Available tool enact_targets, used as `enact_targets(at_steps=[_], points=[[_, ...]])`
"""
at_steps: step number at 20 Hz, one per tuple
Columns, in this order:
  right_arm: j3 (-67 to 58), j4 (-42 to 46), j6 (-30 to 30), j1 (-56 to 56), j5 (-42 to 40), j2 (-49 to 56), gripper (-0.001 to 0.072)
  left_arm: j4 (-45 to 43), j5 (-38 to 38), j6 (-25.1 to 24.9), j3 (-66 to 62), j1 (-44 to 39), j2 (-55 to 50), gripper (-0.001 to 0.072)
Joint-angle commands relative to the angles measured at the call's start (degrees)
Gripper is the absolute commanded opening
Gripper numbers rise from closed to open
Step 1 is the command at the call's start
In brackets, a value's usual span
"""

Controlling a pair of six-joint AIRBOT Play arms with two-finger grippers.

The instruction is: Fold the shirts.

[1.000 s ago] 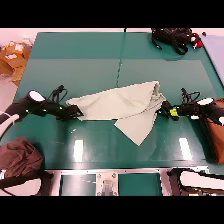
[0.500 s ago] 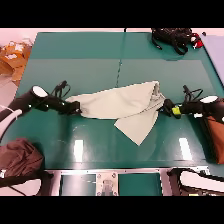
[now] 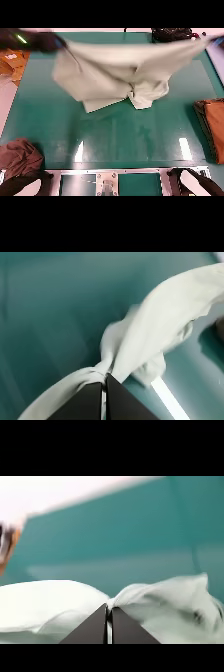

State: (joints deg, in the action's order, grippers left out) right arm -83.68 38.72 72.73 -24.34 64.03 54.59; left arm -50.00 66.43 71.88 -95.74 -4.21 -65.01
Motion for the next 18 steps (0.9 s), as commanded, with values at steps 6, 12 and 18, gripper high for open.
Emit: enact_targets(at_steps=[6, 12, 18], points=[[-19.21, -0.15, 0.35, -5.14, -15.89, -15.69, 0.0012, -2.47, 2.84, 0.09, -28.35, 0.02, 10.32, 0.0021], [-17.05, 0.85, 3.39, -5.14, -12.44, -14.29, 0.0012, -8.17, 1.64, 0.07, -22.03, 0.02, 11.61, 0.0022], [1.68, 0.28, 0.92, -2.21, -10.62, -5.77, 0.0013, -5.95, -2.95, -4.42, -7.82, 0.0, -1.11, 0.0021]])
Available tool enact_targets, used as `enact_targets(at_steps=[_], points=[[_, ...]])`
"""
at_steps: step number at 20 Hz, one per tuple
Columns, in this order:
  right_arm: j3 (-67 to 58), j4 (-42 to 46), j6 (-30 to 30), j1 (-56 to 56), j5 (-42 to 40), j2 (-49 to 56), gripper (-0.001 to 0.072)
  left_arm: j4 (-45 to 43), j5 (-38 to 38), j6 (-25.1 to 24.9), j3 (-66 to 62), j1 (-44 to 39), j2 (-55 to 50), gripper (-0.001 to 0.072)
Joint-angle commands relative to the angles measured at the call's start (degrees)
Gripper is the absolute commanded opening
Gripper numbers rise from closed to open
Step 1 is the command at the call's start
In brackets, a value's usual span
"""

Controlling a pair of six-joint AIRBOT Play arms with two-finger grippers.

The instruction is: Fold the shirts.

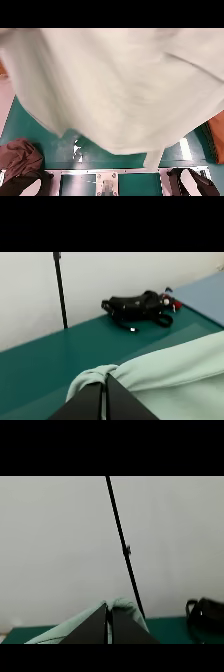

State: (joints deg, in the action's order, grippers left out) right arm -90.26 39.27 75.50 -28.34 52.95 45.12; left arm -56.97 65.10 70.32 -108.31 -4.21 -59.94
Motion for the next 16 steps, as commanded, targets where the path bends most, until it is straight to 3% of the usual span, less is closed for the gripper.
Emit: enact_targets(at_steps=[1, 5, 11, 12, 13, 14, 15, 16], points=[[11.91, -0.24, -3.13, 3.52, -0.83, 6.25, 0.0013, 2.01, -1.46, -3.45, 5.18, 0.02, -10.88, 0.0022], [21.0, -0.28, -6.19, 10.01, -9.92, 22.23, 0.0013, 5.46, -3.13, -5.55, 5.16, -0.76, -29.86, 0.0022], [17.2, -1.79, -6.14, 14.25, -15.04, 47.3, 0.0014, 12.13, -11.39, -6.19, 5.16, -2.54, -46.47, 0.0027], [16.98, -1.77, -6.14, 14.23, -15.02, 49.27, 0.0015, 12.39, -11.23, -5.64, 5.18, -2.51, -47.65, 0.0293], [16.98, -1.73, -6.16, 13.73, -14.75, 50.47, 0.0129, 12.17, -10.95, -3.96, 5.16, -2.34, -48.24, 0.0617], [16.98, -1.55, -6.14, 12.66, -13.88, 50.73, 0.0307, 10.82, -9.99, -2.47, 5.05, -1.84, -48.15, 0.0676], [16.72, -1.16, -6.14, 10.84, -11.82, 50.51, 0.0356, 9.84, -7.56, -2.21, 4.22, -0.94, -47.8, 0.0676], [16.22, -1.05, -6.14, 8.41, -8.52, 50.14, 0.0352, 8.7, -3.65, -1.64, 2.84, 0.72, -47.47, 0.0676]])
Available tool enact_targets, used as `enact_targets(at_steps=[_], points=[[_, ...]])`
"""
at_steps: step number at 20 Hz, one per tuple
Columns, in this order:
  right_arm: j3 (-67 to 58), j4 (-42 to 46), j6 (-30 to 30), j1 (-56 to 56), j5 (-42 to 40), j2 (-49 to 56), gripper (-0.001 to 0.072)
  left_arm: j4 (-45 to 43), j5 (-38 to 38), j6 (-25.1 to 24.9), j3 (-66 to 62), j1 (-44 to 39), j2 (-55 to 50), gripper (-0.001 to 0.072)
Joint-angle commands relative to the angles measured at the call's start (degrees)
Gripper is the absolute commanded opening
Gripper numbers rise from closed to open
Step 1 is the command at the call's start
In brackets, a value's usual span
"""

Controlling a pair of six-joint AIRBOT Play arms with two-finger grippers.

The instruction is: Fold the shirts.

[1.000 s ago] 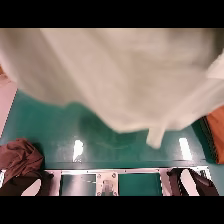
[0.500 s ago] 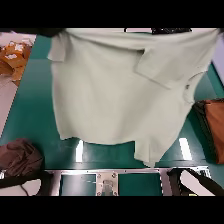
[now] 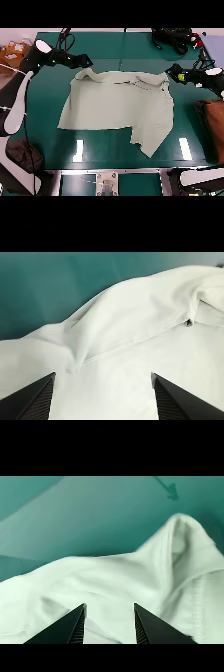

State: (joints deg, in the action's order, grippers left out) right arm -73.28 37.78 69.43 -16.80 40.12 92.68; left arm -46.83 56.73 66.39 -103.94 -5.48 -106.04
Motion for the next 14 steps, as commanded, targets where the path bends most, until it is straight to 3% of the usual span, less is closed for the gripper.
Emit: enact_targets(at_steps=[1, 3, 4, 5, 8, 10, 14], points=[[-1.03, 0.61, -0.07, -6.29, 8.85, 1.88, 0.0351, -2.45, 10.14, 3.98, -3.63, 3.98, -1.29, 0.0676], [-0.72, 1.92, -0.09, -12.41, 18.53, 0.37, 0.0338, -4.46, 22.88, 9.09, -7.45, 8.79, -1.29, 0.0676], [0.11, 3.34, -0.11, -15.02, 22.95, -0.48, 0.0273, -4.66, 28.61, 11.26, -8.52, 11.28, -1.27, 0.0676], [2.05, 5.03, -0.52, -17.38, 26.84, -1.86, 0.026, -4.61, 33.11, 13.38, -8.66, 13.51, -1.27, 0.0676], [12.85, 12.48, -0.94, -22.14, 30.45, -8.41, 0.0292, -5.99, 43.91, 18.25, -5.77, 18.32, -0.28, 0.0676], [20.79, 16.26, -0.72, -24.55, 28.33, -12.9, 0.0332, -10.38, 46.12, 18.8, 0.35, 18.93, 2.62, 0.0675], [31.43, 16.13, -0.74, -25.86, 26.14, -15.67, 0.0347, -18.51, 41.46, 15.39, 21.57, 18.93, 14.53, 0.0674]])
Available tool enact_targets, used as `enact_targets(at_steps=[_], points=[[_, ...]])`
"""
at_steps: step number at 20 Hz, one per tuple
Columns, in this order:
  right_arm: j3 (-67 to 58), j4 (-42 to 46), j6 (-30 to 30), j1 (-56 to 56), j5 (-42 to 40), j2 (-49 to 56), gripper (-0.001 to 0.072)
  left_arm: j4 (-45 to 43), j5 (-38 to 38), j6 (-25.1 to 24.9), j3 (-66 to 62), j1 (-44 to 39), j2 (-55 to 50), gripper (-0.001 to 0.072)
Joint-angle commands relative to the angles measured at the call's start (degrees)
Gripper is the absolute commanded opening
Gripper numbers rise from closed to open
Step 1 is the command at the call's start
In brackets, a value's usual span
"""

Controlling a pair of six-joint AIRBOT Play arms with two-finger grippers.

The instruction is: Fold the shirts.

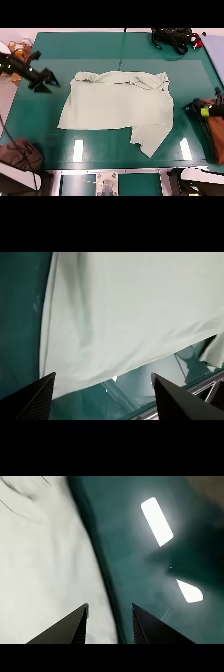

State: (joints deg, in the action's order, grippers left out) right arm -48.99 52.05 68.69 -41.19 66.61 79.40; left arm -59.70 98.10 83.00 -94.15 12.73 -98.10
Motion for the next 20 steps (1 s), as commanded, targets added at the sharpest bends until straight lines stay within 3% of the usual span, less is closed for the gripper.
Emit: enact_targets(at_steps=[1, 4, 10, 14, 17, 20], points=[[8.79, 1.64, -0.22, -1.22, -0.74, -2.38, 0.0374, -7.43, -2.97, -2.58, 17.79, 0.72, 10.16, 0.0674], [11.91, 0.44, -0.42, -0.26, -2.97, -2.38, 0.0374, -10.43, -11.63, -4.37, 30.95, 0.72, 16.55, 0.0663], [12.31, -0.13, -0.42, 3.5, -4.15, -2.38, 0.0373, -5.68, -26.4, -6.69, 41.0, 0.7, 13.11, 0.0664], [12.31, -0.37, -0.39, 5.42, -4.66, -2.36, 0.0371, 5.9, -25.77, -12.61, 41.13, 0.7, 6.95, 0.0662], [12.31, -0.59, -0.39, 5.42, -4.66, -2.36, 0.0372, 6.32, -22.08, -16.33, 41.11, 0.7, 5.42, 0.031], [12.48, -0.87, -0.39, 5.55, -4.63, -2.27, 0.037, 5.84, -22.86, -17.55, 40.98, 0.72, 5.42, 0.0051]])
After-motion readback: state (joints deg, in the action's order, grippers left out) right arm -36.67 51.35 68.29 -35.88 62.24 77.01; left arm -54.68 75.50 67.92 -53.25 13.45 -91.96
